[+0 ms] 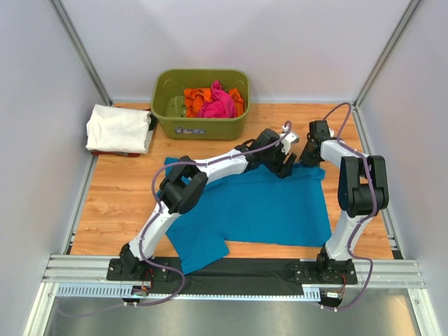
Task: Fold and stack the t-shirts
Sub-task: Fold the tshirt
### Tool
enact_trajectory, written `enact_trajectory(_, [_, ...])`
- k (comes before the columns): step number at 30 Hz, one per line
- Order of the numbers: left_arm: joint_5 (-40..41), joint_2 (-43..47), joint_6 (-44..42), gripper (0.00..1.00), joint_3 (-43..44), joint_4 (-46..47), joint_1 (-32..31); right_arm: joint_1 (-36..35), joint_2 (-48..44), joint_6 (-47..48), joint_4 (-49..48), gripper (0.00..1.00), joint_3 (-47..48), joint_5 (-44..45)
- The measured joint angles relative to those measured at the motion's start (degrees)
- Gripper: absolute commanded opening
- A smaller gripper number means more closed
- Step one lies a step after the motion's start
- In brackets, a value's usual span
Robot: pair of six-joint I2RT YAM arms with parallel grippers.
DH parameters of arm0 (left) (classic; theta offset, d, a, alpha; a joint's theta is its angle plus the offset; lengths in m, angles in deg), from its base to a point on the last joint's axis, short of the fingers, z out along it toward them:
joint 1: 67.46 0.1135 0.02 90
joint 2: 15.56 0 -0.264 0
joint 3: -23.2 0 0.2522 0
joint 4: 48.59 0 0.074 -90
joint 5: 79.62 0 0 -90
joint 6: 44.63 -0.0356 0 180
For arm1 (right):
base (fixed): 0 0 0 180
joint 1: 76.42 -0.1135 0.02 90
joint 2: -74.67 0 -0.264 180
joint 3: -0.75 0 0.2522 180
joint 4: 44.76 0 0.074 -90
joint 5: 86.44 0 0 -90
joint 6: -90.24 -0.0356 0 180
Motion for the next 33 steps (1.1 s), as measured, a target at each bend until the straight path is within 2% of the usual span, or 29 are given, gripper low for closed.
enact_trajectory(7, [-2.4, -4.17, 1.22, 0.74, 2.6, -0.02, 0.0, 0.35, 0.98, 0.0, 0.5, 0.0, 1.31, -1.36])
enact_trajectory(17, [-5.7, -4.39, 3.63, 0.7, 3.61, -0.42, 0.04, 0.98, 1.88, -0.09, 1.2, 0.0, 2.56, -3.17])
enact_trajectory(29, [-7.15, -3.5, 4.09, 0.69, -0.13, 2.6, -1.68, 0.98, 2.29, -0.2, 2.01, 0.0, 3.32, -3.17])
enact_trajectory(33, [-6.71, -0.87, 4.09, 0.72, -4.28, 3.72, -2.16, 0.98, 2.4, -0.22, 2.16, 0.0, 3.48, -3.21])
